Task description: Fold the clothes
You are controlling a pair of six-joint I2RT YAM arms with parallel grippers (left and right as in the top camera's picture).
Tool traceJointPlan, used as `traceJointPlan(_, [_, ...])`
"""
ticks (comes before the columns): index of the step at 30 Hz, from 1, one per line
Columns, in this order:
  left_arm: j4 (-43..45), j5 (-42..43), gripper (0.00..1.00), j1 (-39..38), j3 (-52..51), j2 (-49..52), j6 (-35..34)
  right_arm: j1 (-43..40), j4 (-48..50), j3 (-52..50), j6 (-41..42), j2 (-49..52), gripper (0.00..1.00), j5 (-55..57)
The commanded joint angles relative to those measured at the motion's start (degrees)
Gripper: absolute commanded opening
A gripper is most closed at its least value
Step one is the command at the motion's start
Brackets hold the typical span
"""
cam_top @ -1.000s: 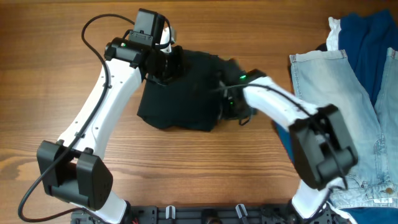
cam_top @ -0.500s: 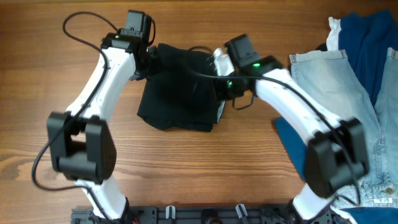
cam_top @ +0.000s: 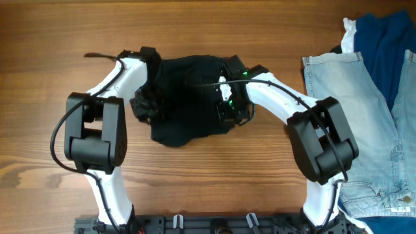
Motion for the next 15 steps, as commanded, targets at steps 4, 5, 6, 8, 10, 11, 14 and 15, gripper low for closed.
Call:
traceJointPlan(4, [-7.0, 9.5, 0.54, -1.3, -5.0, -2.7, 0.5, -8.0, 5.9, 1.6, -2.2, 1.6, 0.15, 12.6])
traceJointPlan(5, [-6.8, 9.5, 0.55, -1.4, -5.0, -7.0, 0.5, -8.5, 4.2, 3.2, -3.0, 1.1, 0.15, 12.6])
traceJointPlan(6, [-5.9, 9.0, 0.56, -1.3, -5.0, -9.9, 0.4, -8.7, 2.8, 4.2, -3.7, 0.5, 0.15, 12.7])
traceJointPlan(8, [-3.7, 6.9, 0.59, -0.7, -5.0, -13.9, 0.5, -8.8, 0.6, 6.1, -3.7, -0.9, 0.16, 13.2])
traceJointPlan(10, [2.4, 1.2, 0.84, 0.2, -5.0, -19.3, 0.5, -8.8, -2.1, 9.5, -3.5, -4.7, 0.2, 15.6])
traceJointPlan(11, [6.3, -0.7, 0.87, 0.8, -5.0, -21.0, 2.3, -8.8, -2.4, 10.4, -3.4, -6.9, 0.22, 15.6])
traceJointPlan(14, [20.4, -1.6, 0.95, 3.3, -5.0, -21.8, 11.4, -8.8, -2.6, 10.7, -1.8, -14.1, 0.35, 15.6])
traceJointPlan(15, [23.6, -1.5, 0.97, 4.2, -5.0, -20.9, 12.0, -8.8, -3.1, 10.7, -1.9, -15.9, 0.36, 15.6])
